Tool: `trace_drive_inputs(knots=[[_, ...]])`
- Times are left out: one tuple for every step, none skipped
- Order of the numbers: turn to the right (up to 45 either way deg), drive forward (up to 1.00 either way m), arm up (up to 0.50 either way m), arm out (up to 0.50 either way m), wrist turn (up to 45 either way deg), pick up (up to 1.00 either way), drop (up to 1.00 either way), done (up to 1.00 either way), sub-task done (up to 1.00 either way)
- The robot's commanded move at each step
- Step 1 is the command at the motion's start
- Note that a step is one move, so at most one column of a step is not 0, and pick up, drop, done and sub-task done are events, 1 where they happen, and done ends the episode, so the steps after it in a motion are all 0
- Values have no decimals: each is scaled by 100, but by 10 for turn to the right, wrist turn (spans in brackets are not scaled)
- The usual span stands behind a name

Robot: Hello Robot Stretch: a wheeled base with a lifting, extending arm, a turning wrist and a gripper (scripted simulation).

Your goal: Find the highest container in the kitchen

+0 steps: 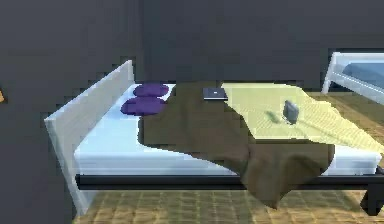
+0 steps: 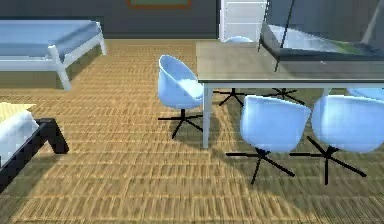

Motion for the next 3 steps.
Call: trace_drive_inputs(knots=[[-450,0,0,0,0,0,0,0,0],[-450,0,0,0,0,0,0,0,0],[-450,0,0,0,0,0,0,0,0]])
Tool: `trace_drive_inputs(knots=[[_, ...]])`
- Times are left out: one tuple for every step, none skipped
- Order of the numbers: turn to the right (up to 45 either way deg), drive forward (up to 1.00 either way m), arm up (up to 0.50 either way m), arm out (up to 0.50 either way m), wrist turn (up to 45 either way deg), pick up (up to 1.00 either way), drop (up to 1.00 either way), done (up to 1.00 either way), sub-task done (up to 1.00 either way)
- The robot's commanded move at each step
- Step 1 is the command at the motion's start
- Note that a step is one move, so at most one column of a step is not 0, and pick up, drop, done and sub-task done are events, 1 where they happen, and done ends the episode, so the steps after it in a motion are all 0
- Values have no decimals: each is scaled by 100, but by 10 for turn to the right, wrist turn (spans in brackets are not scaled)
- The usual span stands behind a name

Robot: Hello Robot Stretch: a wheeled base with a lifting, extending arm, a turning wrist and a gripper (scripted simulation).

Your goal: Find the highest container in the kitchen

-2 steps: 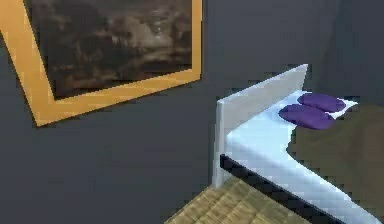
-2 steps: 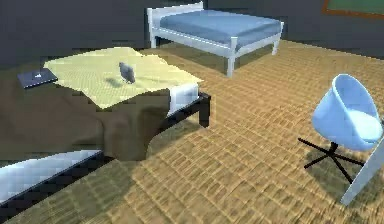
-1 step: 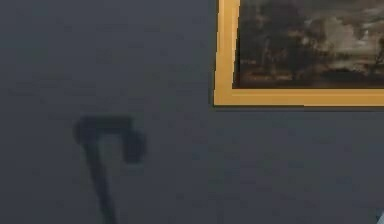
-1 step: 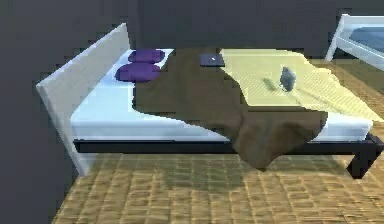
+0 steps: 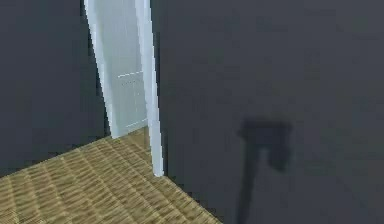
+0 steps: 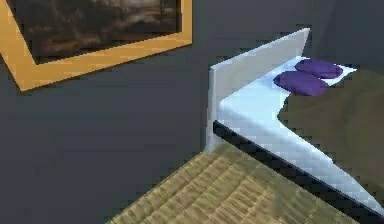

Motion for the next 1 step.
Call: trace_drive_inputs(knots=[[-390,0,0,0,0,0,0,0,0]])
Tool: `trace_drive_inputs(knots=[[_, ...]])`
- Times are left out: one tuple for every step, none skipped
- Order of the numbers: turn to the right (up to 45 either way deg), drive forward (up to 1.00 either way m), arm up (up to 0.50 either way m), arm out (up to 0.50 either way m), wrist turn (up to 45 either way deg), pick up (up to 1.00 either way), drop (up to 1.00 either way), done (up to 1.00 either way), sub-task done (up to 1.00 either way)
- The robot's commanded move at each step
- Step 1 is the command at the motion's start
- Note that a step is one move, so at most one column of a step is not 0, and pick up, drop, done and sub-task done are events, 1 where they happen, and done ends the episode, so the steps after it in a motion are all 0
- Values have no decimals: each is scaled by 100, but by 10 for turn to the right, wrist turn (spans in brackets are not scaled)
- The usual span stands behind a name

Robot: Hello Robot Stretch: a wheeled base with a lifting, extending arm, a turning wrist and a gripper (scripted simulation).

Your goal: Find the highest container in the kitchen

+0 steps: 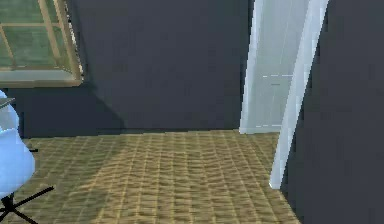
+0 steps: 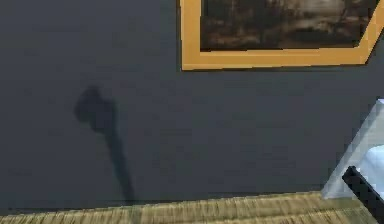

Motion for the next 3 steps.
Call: trace_drive_inputs(knots=[[0,100,0,0,0,0,0,0,0],[0,65,0,0,0,0,0,0,0],[450,0,0,0,0,0,0,0,0]])
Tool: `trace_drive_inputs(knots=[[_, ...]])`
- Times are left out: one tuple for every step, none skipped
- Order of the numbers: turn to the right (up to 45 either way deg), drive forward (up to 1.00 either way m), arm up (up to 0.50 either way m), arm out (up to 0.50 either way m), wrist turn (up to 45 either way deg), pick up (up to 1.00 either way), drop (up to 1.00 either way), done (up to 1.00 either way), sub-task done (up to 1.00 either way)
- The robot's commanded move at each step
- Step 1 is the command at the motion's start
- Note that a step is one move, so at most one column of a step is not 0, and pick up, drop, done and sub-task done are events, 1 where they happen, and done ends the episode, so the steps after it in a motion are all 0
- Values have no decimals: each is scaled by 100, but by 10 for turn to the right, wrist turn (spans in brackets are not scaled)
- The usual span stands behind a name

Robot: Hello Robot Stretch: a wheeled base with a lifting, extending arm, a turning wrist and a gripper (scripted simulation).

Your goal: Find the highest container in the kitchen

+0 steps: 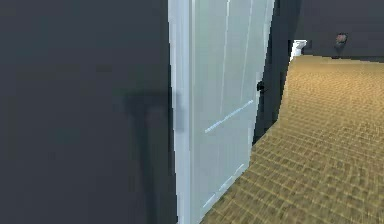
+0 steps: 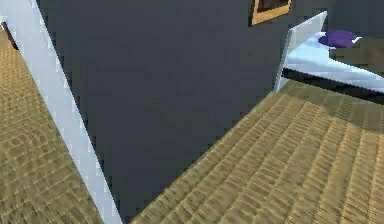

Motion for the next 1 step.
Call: trace_drive_inputs(knots=[[180,0,0,0,0,0,0,0,0]])
